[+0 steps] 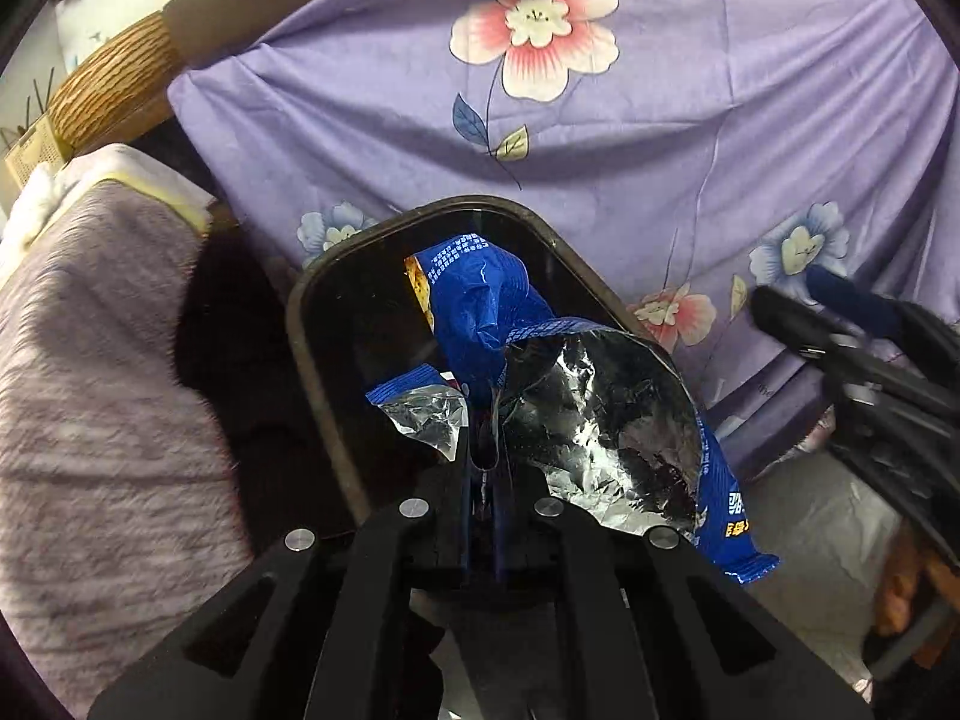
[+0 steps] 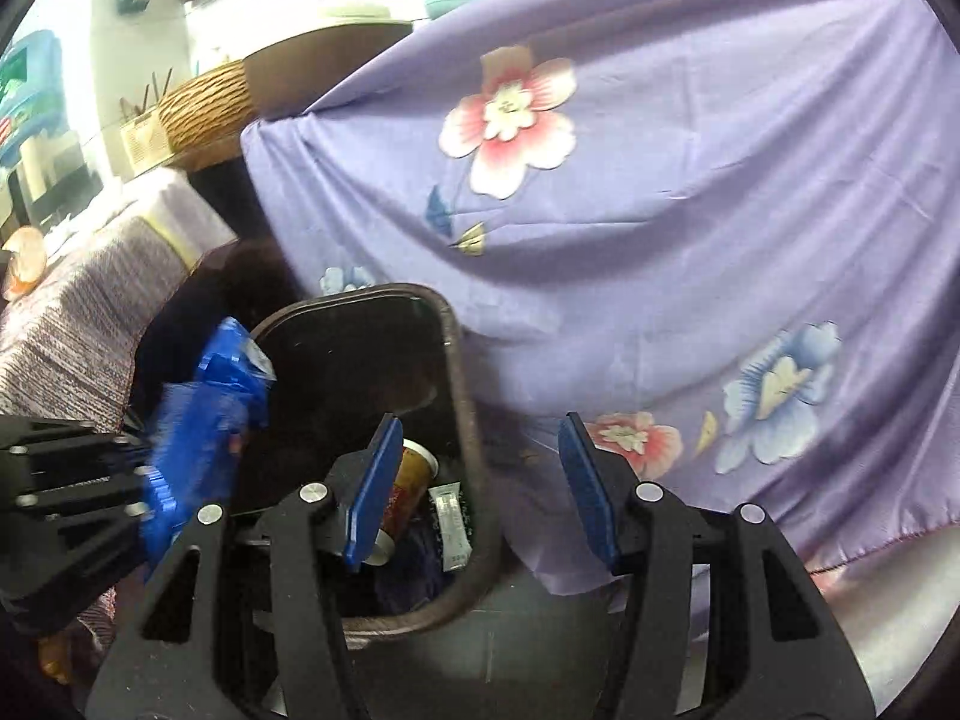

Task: Collect trash
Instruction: 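Open the left tool to drop the blue chip bag into the bin, then move both tools back to the table, right tool toward the yellow can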

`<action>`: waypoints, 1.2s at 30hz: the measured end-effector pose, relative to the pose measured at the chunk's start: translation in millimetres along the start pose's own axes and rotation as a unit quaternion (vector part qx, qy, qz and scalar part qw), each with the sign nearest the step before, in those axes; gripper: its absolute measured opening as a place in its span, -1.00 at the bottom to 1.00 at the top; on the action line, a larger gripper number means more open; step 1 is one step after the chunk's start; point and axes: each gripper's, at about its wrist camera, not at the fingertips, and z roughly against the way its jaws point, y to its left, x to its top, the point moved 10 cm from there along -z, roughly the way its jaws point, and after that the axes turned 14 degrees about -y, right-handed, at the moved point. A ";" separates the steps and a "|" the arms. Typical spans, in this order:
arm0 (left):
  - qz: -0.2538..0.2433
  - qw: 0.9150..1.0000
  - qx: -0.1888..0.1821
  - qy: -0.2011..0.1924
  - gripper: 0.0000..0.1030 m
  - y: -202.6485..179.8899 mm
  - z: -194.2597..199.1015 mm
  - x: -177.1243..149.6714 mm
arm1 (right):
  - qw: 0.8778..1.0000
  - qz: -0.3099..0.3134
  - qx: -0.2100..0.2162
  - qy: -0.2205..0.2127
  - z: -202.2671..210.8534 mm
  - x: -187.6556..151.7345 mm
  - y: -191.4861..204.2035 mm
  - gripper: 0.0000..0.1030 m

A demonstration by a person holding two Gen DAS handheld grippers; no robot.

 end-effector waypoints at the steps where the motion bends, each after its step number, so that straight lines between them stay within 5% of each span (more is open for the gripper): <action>1: -0.003 1.000 0.000 0.002 -0.89 -2.0 -4.3 0.8 | 1.000 -0.003 -0.002 -0.003 2.6 1.0 -3.2 0.06; 5: -0.016 1.000 -0.004 0.002 -0.84 -10.7 -12.8 2.7 | 1.000 -0.012 -0.007 -0.002 7.4 -0.2 -9.6 0.11; 7: -0.022 1.000 -0.002 0.008 -0.55 -12.8 -16.2 1.1 | 1.000 -0.014 -0.011 -0.004 8.7 1.1 -13.1 0.13; 9: -0.026 1.000 0.004 0.003 0.07 -13.2 -15.9 0.4 | 1.000 -0.018 -0.014 -0.007 9.9 3.3 -15.6 0.13; 10: -0.026 1.000 0.005 -0.006 0.13 -14.0 -14.5 1.5 | 1.000 -0.020 -0.016 -0.009 9.5 4.2 -16.1 0.13; 23: 0.008 0.999 0.001 -0.048 0.41 -7.7 31.3 21.6 | 0.999 -0.031 -0.008 -0.011 11.0 8.9 -9.6 0.18; 36: 0.036 0.993 0.025 -0.107 0.71 31.0 127.8 36.1 | 0.998 -0.007 0.067 -0.015 16.7 25.3 62.1 0.30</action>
